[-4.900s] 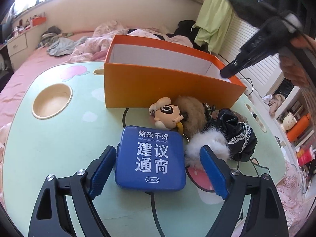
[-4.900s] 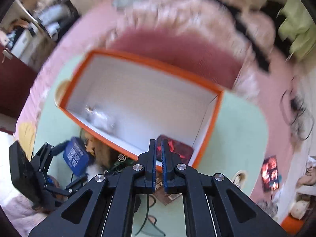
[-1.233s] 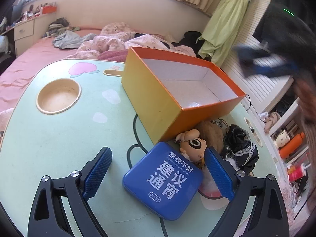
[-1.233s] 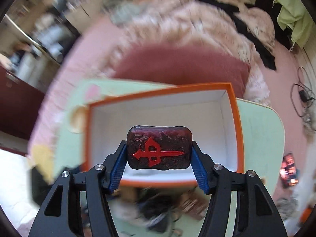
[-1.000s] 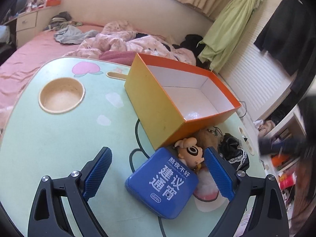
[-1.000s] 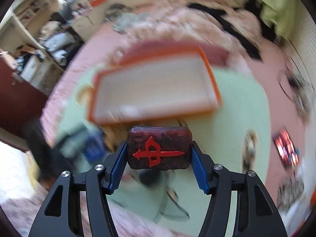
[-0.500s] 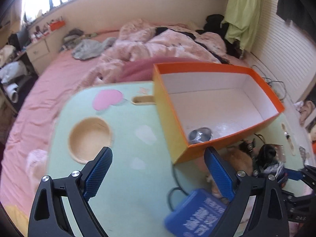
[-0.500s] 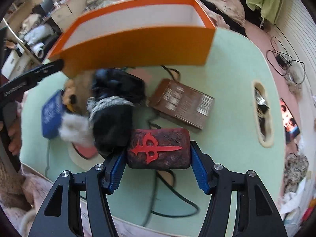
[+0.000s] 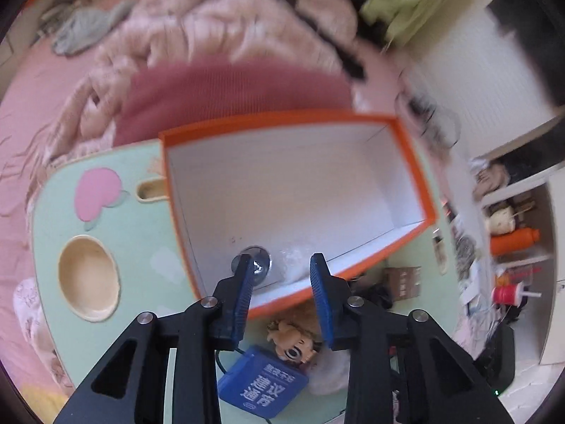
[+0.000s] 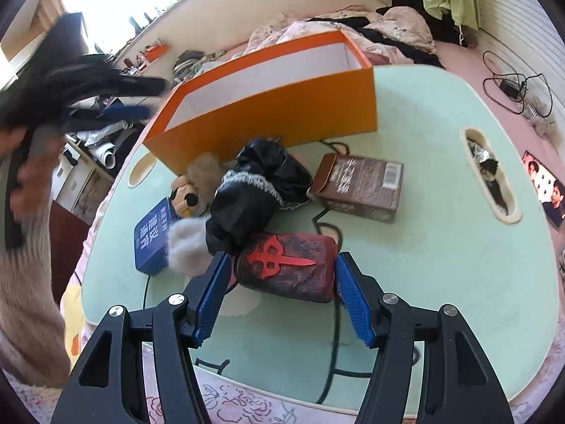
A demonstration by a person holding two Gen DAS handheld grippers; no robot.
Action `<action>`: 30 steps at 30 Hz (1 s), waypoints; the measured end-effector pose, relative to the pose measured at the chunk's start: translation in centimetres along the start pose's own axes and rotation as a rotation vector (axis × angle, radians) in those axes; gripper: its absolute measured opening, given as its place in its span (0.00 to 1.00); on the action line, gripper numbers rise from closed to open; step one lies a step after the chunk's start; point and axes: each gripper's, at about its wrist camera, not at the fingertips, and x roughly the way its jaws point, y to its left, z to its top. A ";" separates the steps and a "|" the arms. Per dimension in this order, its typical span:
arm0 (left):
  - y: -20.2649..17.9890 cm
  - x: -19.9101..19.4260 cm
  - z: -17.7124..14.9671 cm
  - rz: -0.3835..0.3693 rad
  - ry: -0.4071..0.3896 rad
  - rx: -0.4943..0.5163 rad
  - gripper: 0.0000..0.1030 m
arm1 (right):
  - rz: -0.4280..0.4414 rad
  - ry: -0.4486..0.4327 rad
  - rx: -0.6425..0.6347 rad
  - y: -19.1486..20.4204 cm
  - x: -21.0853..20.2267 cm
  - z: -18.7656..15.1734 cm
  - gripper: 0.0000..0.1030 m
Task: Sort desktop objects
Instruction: 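Reach into the box and grasp the clear plastic bag with the left gripper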
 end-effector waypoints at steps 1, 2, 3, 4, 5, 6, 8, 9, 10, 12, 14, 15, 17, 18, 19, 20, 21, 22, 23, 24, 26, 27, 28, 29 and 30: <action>-0.1 0.6 0.2 0.015 0.017 -0.001 0.30 | 0.004 0.002 0.006 -0.2 0.1 -0.1 0.60; -0.2 1.0 0.3 0.023 0.030 -0.004 0.33 | 0.012 0.005 0.016 -0.5 0.2 0.0 0.60; -0.3 1.7 0.6 0.024 0.047 -0.006 0.38 | 0.017 0.007 0.023 -0.6 0.1 -0.1 0.60; -0.4 2.3 0.7 0.029 0.057 -0.009 0.41 | 0.020 0.009 0.028 -0.8 0.0 -0.2 0.60; -0.5 2.9 0.8 0.040 0.067 -0.011 0.45 | 0.023 0.010 0.031 -1.0 0.1 -0.1 0.60; -0.8 2.9 0.8 0.049 0.062 -0.003 0.45 | 0.025 0.011 0.032 -1.1 0.1 -0.2 0.60; -1.5 3.2 0.7 0.045 0.068 0.033 0.45 | 0.025 0.013 0.034 -1.1 0.0 -0.4 0.60; -1.8 3.3 0.9 0.050 0.071 0.047 0.44 | 0.025 0.015 0.035 -1.1 0.0 -0.4 0.60; -2.2 3.6 0.8 0.084 0.073 0.071 0.42 | 0.026 0.016 0.036 -1.2 0.0 -0.4 0.60; -2.8 3.9 0.6 0.135 0.061 0.119 0.39 | 0.030 0.021 0.049 -1.5 0.1 -0.5 0.60; -2.9 3.8 0.5 0.133 0.061 0.132 0.36 | 0.038 0.026 0.060 -1.7 0.3 -0.4 0.60; -2.8 3.6 0.5 0.129 0.061 0.137 0.28 | 0.041 0.026 0.065 -1.8 0.3 -0.5 0.60; -2.9 3.4 0.4 0.130 0.061 0.162 0.20 | 0.043 0.025 0.071 -1.9 0.3 -0.5 0.60; -2.9 3.2 0.4 0.143 0.053 0.174 0.19 | 0.043 0.025 0.074 -2.0 0.3 -0.4 0.60; -3.0 2.7 0.4 0.149 0.031 0.180 0.19 | 0.044 0.025 0.076 -1.9 0.2 -0.5 0.60; -3.0 2.2 0.4 0.133 0.009 0.172 0.20 | 0.043 0.025 0.077 -1.9 0.2 -0.5 0.60; -2.8 2.1 0.6 0.119 0.007 0.164 0.23 | 0.043 0.025 0.079 -1.9 0.2 -0.5 0.60; -2.6 2.3 0.7 0.106 0.025 0.147 0.26 | 0.042 0.025 0.080 -1.9 0.2 -0.5 0.60; -2.5 2.5 0.8 0.100 0.040 0.137 0.30 | 0.042 0.025 0.080 -1.9 0.2 -0.5 0.60; -2.5 3.0 0.9 0.100 0.058 0.139 0.30 | 0.041 0.026 0.081 -1.9 0.2 -0.5 0.60; -2.6 3.8 0.9 0.104 0.082 0.144 0.30 | 0.042 0.026 0.083 -1.9 0.1 -0.6 0.60; -2.8 3.9 0.9 0.120 0.071 0.165 0.30 | 0.044 0.025 0.085 -1.9 0.1 -0.6 0.60; -3.0 4.0 1.0 0.120 0.074 0.178 0.30 | 0.045 0.025 0.087 -1.9 0.1 -0.6 0.60; -3.0 4.1 1.0 0.111 0.076 0.186 0.25 | 0.047 0.025 0.090 -1.9 0.1 -0.6 0.60; -3.1 4.2 1.0 0.087 0.082 0.189 0.20 | 0.048 0.025 0.093 -1.9 0.1 -0.5 0.60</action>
